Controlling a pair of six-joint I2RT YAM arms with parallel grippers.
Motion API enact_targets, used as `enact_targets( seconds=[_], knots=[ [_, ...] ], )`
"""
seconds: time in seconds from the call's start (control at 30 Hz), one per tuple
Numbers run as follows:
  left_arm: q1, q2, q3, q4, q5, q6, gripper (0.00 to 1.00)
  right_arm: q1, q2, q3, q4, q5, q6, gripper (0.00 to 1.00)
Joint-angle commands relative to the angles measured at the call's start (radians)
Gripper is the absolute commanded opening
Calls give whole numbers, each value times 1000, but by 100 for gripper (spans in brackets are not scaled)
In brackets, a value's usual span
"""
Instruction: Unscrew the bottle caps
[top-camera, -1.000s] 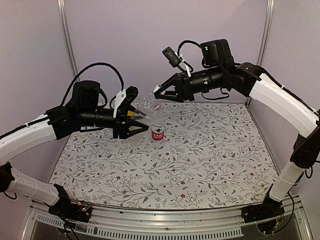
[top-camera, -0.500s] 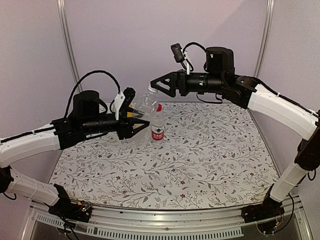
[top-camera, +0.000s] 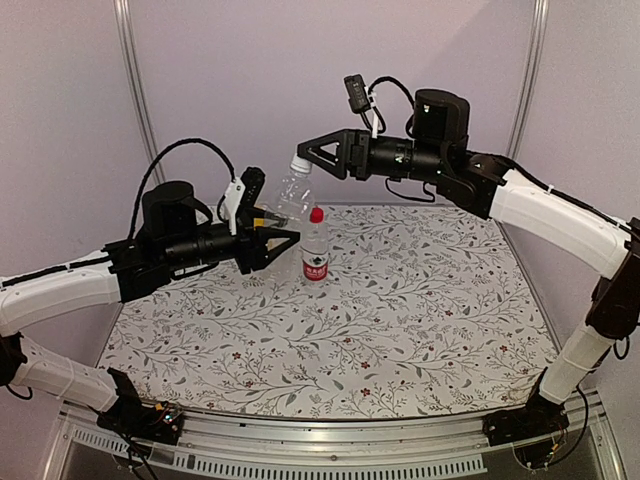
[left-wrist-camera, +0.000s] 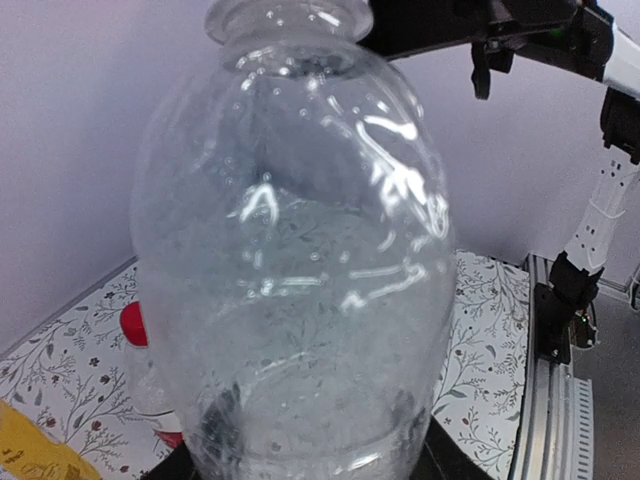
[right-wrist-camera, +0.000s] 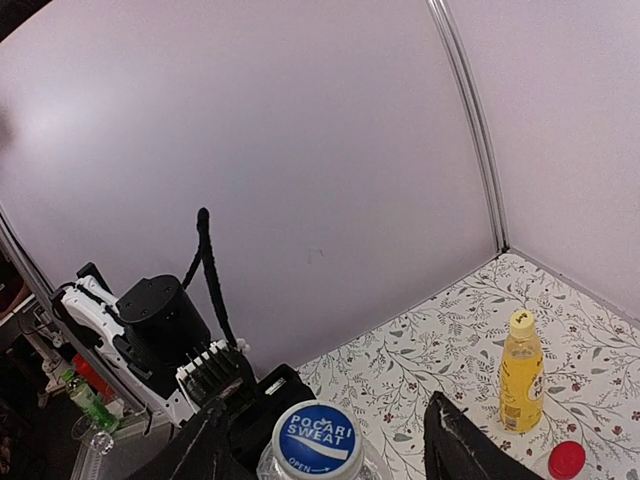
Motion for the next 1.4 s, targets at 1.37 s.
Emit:
enact_targets(
  seconds=[1.37],
  knots=[
    [-26,3,-1,5,-14,22,48,15,51,48,25,-60,1,44]
  ],
)
